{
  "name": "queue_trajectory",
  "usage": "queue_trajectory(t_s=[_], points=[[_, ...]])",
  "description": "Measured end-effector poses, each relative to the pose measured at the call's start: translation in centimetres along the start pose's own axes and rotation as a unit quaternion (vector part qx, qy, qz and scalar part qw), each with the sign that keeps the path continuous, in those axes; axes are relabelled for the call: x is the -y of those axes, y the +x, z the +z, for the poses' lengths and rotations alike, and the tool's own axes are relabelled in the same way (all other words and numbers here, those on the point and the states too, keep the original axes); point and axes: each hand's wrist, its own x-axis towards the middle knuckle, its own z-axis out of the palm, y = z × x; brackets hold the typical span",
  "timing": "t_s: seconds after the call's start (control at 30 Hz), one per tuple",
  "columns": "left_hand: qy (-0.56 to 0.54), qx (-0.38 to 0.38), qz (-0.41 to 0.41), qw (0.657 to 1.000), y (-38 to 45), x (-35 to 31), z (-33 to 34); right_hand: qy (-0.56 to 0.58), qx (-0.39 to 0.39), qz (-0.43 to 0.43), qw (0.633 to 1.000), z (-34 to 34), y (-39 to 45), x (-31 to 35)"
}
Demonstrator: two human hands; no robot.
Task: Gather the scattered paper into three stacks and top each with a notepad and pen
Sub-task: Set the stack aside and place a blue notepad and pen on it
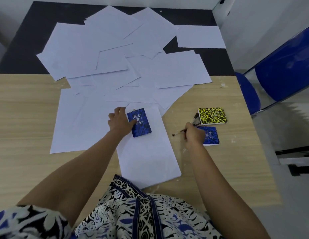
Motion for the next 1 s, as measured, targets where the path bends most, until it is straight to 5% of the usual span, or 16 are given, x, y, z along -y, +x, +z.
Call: queue_trajectory(t_s=[0.07,0.13,0.27,0.37,0.5,0.7,1.0], points=[[0.053,0.032,-0.014,0.998,0.6,0.1,-0.2,0.150,0.074,0.092,0.982,0.8,-1.9,-0.4],[0.081,0.049,-0.006,0.995,1.0,0.1,-0.3,0.180,0.129,0.124,0.967,1.6,-3.2,-1.3],[0.099,0.064,-0.003,0.993,1.6,-0.2,-0.5,-0.089,0.154,-0.043,0.983,3.0,-3.6,-2.3],[0.103,0.089,-0.009,0.991,2.2,-0.4,-1.0,-0.299,0.153,-0.213,0.917,3.9,-2.9,-2.3],[0.064,0.090,0.012,0.994,2.7,-0.5,-1.3,-0.383,0.193,-0.249,0.868,5.1,-1.7,-1.9],[-0.085,0.157,0.074,0.981,2.7,0.2,-2.6,-0.385,0.202,-0.267,0.860,5.7,-0.7,-1.5],[-0.068,0.182,0.141,0.971,1.9,0.4,-4.1,-0.267,0.233,-0.280,0.892,4.9,-2.0,-1.8]])
